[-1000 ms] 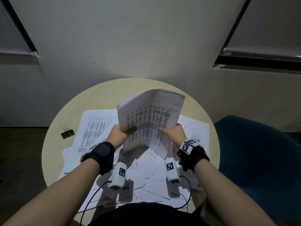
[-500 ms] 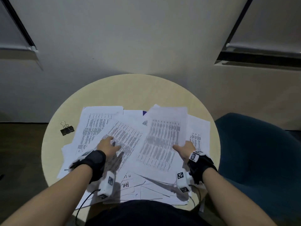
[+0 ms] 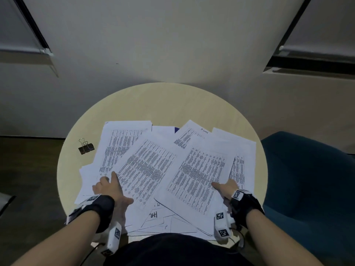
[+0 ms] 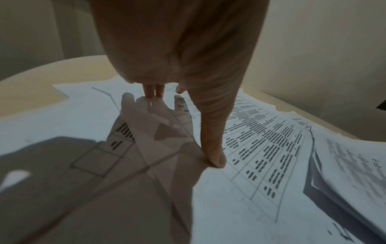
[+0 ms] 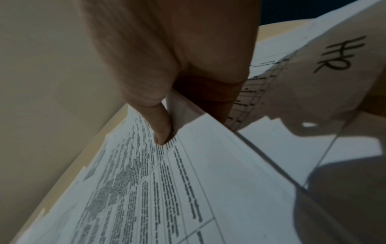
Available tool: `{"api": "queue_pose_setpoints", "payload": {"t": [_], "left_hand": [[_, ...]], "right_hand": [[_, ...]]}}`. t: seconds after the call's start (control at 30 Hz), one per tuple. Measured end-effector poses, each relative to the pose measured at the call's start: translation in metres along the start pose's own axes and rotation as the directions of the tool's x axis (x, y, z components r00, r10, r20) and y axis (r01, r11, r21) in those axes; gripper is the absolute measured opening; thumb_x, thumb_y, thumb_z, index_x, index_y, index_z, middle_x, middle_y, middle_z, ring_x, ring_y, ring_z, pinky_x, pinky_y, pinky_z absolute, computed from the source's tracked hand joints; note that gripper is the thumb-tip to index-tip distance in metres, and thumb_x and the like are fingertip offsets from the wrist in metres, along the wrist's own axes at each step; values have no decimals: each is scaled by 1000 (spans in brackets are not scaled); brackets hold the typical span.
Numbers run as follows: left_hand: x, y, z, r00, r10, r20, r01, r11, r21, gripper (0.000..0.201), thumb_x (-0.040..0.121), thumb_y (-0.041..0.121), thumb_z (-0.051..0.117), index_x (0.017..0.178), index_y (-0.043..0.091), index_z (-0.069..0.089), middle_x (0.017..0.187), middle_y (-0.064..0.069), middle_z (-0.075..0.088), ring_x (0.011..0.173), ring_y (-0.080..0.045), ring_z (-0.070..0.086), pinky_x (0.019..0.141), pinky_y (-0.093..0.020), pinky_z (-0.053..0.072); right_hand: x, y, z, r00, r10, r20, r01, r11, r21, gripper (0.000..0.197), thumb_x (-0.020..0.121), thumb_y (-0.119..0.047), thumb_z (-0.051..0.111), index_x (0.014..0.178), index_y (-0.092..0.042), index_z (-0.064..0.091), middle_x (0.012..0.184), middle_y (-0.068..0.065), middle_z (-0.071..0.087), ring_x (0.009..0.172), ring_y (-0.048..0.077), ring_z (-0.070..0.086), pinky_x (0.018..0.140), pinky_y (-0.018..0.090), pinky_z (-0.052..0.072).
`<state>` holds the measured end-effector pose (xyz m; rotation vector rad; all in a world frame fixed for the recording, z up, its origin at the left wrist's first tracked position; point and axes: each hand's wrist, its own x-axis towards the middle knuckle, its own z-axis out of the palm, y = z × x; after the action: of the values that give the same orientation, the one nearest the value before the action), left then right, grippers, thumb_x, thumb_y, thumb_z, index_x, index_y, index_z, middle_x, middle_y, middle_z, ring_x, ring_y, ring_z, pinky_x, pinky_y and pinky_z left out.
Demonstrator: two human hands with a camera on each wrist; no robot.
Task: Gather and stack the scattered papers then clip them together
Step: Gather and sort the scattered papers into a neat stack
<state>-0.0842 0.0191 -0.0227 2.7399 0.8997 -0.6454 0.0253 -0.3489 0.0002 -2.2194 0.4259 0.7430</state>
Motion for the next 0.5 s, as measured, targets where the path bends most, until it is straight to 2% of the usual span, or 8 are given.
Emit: {"api": "queue_pose_setpoints", "payload": {"t": [0.07,0.13,0.17,0.23,0.3,0.37,0.43,0.5], "left_hand": [[0,1,-3,1000,-4,17,4,1000,-13,118,46,65,76,141,20,22,136,-16,29,126,-35,30,110,-41,27],[1,-1,-4,999,-20,30,22,996,-84,117,49,63,79,143,22,23,146,-20,18,137,-39,16,115,-45,22],[2,-1,-4,999,-18,34,21,993,-116,117,49,61,80,143,21,24,147,-20,18,138,-40,15,115,-46,23],[2,0,-5,998,7,55,1,989,-149,117,48,57,81,142,17,25,140,-18,27,134,-38,25,110,-43,32],[0,4,-8,998,38,59,-27,984,-175,112,52,51,80,142,19,23,132,-14,31,127,-35,30,105,-41,39],[-5,12,-10,998,43,50,-30,973,-230,98,58,48,76,139,19,28,129,-13,32,123,-33,33,101,-41,42],[-8,15,-10,998,-59,-26,49,952,-301,74,66,45,70,126,12,42,127,-15,34,120,-34,34,99,-43,42],[-11,10,-10,978,-191,-80,150,921,-360,63,75,41,65,124,7,46,132,-18,31,123,-36,30,101,-46,39]], "right_hand": [[3,0,-1,1000,-3,-8,4,1000,18,46,85,-35,70,58,-13,39,27,-6,38,23,13,39,47,22,35],[1,-4,-5,1000,-22,-13,23,999,45,46,85,-33,72,57,-14,40,24,-7,40,21,8,41,43,20,36],[-1,-5,-7,999,-30,15,28,997,72,44,84,-31,73,56,-14,42,25,-7,42,22,6,41,43,18,37],[0,-9,-8,997,-56,60,50,993,102,39,82,-27,75,57,-17,46,30,-10,47,27,3,46,44,15,38],[-6,-20,-4,994,-66,88,63,997,41,44,82,-30,75,55,-18,42,33,-10,46,31,5,46,44,15,36],[-7,-27,7,987,-93,130,104,992,-74,43,81,-34,74,60,-13,43,49,0,50,42,13,45,50,20,34],[-12,-36,19,978,-122,170,143,982,-119,26,81,-28,72,78,-11,52,67,11,56,52,16,46,48,21,35],[-12,-45,29,975,-115,192,145,979,-146,29,77,-30,70,84,-13,47,64,8,52,46,16,43,44,20,35]]}}
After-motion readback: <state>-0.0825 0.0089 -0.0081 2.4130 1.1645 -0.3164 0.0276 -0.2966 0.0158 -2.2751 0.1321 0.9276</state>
